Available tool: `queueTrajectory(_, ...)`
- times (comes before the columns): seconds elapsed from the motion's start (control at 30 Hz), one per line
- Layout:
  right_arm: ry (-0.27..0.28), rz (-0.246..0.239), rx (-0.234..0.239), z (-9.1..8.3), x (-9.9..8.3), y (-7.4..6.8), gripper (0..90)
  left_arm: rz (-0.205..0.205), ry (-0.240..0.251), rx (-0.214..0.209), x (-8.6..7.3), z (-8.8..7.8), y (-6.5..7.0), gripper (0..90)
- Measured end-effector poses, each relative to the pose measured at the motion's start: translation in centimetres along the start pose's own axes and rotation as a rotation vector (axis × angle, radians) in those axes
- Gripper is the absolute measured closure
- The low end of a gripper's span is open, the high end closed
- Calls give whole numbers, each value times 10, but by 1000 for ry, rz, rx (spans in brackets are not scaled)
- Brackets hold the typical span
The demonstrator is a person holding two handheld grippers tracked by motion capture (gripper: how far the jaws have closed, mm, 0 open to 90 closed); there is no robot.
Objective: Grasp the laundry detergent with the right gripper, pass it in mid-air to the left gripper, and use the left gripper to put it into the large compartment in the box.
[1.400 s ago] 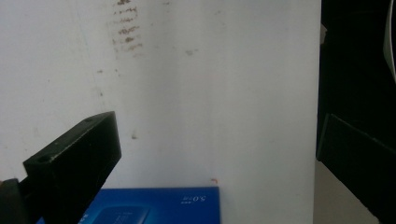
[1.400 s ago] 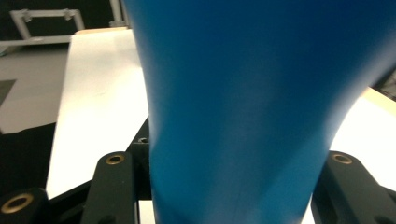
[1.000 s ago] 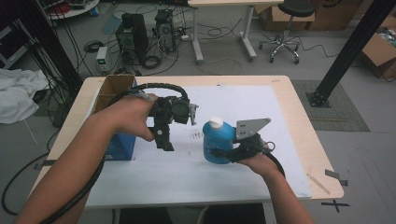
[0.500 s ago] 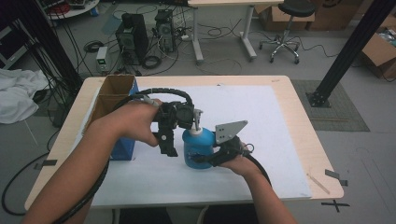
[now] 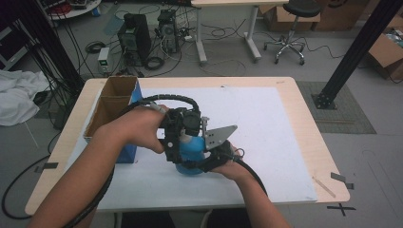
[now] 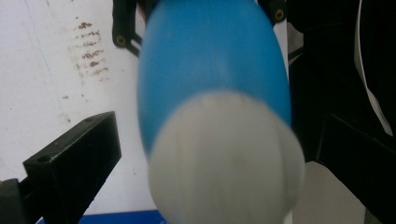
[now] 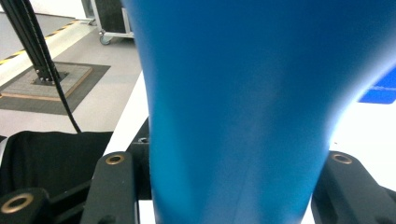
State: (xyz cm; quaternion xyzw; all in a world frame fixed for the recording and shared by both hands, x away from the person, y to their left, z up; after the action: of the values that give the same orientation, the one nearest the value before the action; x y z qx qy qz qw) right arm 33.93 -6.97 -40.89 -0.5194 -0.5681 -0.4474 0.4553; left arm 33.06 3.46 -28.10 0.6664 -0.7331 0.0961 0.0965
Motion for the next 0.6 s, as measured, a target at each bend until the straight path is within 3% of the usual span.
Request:
queueTrajectory(0.3,15,-16,22,18,3,-1,451,-4,-29,8,-1,4,3,2)
queueTrajectory(0.6,15,-16,24,21,4,-1,451,-15,-66,10,-4,9,3,49)
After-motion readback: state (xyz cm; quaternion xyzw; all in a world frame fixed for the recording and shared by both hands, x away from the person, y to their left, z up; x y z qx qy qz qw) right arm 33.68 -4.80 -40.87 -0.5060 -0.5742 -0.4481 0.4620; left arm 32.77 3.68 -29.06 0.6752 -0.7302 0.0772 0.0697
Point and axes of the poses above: each handheld gripper's, and its own axes: z roughly forward along the jaws, x roughly out of its top, y roughly to its right, the point moved 3 cm from there along z, roughly forward along the jaws, and after that the axes turned 12 degrees about y, right-handed, at the moved point
